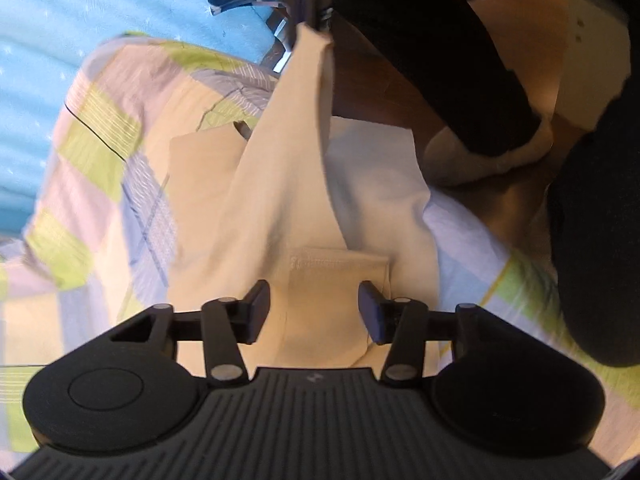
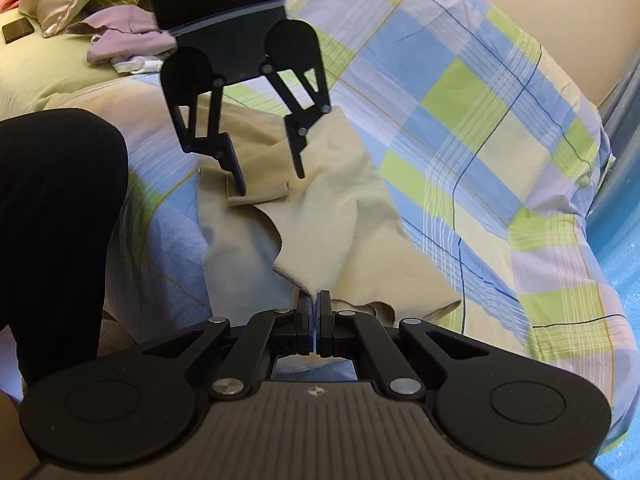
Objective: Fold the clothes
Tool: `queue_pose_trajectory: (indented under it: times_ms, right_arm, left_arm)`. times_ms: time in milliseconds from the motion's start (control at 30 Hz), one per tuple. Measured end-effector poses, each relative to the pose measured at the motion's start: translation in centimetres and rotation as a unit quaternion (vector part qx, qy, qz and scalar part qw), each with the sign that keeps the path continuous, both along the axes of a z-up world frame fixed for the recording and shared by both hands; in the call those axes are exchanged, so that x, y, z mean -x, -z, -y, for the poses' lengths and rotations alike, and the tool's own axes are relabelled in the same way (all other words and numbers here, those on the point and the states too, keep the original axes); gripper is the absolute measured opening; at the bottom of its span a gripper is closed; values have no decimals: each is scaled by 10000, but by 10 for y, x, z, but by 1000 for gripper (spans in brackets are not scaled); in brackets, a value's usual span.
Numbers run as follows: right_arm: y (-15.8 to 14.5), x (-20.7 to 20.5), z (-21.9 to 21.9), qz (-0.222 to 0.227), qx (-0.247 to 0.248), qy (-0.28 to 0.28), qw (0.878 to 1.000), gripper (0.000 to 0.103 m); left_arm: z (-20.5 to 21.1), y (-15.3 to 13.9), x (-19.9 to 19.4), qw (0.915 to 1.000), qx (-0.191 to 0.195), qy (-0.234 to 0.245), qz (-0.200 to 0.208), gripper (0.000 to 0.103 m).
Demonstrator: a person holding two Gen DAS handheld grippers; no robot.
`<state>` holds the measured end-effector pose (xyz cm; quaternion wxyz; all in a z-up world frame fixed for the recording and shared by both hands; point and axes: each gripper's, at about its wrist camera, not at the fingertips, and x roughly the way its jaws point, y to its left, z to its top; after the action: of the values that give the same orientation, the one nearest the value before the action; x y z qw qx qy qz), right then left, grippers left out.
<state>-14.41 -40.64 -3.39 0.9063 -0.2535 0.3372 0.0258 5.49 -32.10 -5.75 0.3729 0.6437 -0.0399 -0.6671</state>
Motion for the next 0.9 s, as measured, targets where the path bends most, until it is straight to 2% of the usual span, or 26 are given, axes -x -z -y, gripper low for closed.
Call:
queue_pose_trajectory:
  times_ms: [167, 267, 367, 433, 467, 567, 633, 700, 733, 767, 833, 900]
  right_arm:
    - [6, -4, 4, -62, -78, 68, 9999, 0]
    - [10, -7, 7, -93, -117, 97, 9998, 0]
    - [13, -8, 11, -105, -167, 171, 9997, 0]
    - [15, -9, 14, -121, -214, 204, 9995, 0]
    - [15, -9, 14, -128, -228, 207, 9994, 0]
    - [12, -7, 14, -84, -233, 204, 9995, 0]
    - [8, -4, 14, -14, -225, 211, 9995, 0]
    - [2, -1, 14, 92, -217, 230, 9995, 0]
    - [-1, 0, 14, 146, -214, 240, 9994, 0]
    - [-6, 1, 15, 231, -225, 275, 9991, 0]
    - [-19, 4, 20, 420, -251, 358, 9982, 0]
    - [-35, 4, 26, 602, -264, 450, 9968, 0]
  left_arm:
    - [39, -3, -22, 9951, -556, -229, -784, 51]
    - [56, -3, -31, 9862, -977, -473, -1247, 50]
    - [68, -2, -36, 9779, -1267, -719, -1501, 50]
    - [71, -3, -36, 9751, -1392, -754, -1550, 43]
    - [70, -4, -35, 9746, -1427, -747, -1553, 36]
    - [59, -11, -31, 9767, -1315, -769, -1509, 9]
    - [45, -16, -30, 9795, -994, -918, -1494, 3]
    - [30, -28, -37, 9754, -518, -1269, -1726, 1]
    - [22, -39, -44, 9685, -187, -1525, -1960, 1]
    - [13, -53, -52, 9570, 208, -1812, -2255, 1]
    - [-7, -80, -68, 9272, 1031, -2327, -2748, 1]
    - [-24, -105, -82, 8929, 1801, -2733, -3092, 1]
